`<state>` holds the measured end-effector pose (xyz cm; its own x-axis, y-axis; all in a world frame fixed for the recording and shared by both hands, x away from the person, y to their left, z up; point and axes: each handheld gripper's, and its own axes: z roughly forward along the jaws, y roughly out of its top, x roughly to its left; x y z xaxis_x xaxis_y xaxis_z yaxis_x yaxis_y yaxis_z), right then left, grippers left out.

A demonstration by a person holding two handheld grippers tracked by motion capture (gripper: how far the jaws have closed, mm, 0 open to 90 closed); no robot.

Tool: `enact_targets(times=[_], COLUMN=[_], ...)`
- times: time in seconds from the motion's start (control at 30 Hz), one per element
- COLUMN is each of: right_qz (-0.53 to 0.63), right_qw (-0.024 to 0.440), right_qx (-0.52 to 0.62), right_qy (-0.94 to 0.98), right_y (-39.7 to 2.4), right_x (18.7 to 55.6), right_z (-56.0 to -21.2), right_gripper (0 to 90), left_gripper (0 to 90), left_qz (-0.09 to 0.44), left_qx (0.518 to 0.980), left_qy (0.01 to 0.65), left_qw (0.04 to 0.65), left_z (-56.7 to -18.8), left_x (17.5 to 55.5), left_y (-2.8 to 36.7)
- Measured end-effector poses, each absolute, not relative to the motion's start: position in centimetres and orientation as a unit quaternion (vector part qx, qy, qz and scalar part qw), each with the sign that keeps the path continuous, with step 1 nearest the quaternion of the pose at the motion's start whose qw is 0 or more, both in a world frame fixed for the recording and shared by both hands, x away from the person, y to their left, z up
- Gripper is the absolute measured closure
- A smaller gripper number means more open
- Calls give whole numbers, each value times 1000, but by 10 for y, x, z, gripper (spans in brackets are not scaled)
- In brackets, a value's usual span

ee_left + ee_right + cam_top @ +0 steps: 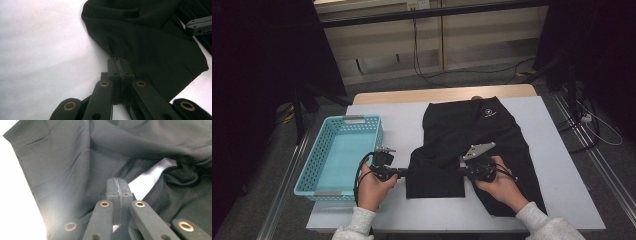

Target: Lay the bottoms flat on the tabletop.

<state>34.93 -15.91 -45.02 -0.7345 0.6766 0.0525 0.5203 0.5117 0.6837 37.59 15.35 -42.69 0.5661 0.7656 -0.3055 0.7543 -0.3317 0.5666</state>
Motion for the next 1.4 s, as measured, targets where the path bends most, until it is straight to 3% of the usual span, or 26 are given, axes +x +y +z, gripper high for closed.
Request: enact_targets(times=[0.27, 0.47, 0.53, 0.67, 0.8, 0.97, 1.4], right_qz=[361, 375, 381, 397, 407, 419, 418], right_qw=[117, 134, 137, 139, 132, 121, 88], right_qx=[332, 320, 315, 311, 302, 275, 239], right_qy=[864, 860, 859, 852, 852, 857, 872], right_y=[-160, -156, -154, -150, -144, -134, -108], right_x=[338, 335, 334, 333, 329, 324, 310], right_z=[-451, -447, -446, -443, -441, -441, -450], right_gripper=[900, 769, 684, 564, 496, 468, 502], left_gripper=[897, 846, 767, 507, 288, 261, 206], left_qz=[18, 27, 35, 66, 89, 92, 100], left_qx=[817, 822, 819, 817, 813, 816, 816], left_qy=[468, 463, 461, 458, 455, 449, 443], left_qw=[336, 331, 341, 345, 352, 352, 359], left_z=[-428, -431, -431, -433, -435, -436, -434], left_x=[376, 377, 377, 379, 382, 382, 380], left_y=[154, 152, 152, 152, 151, 148, 140])
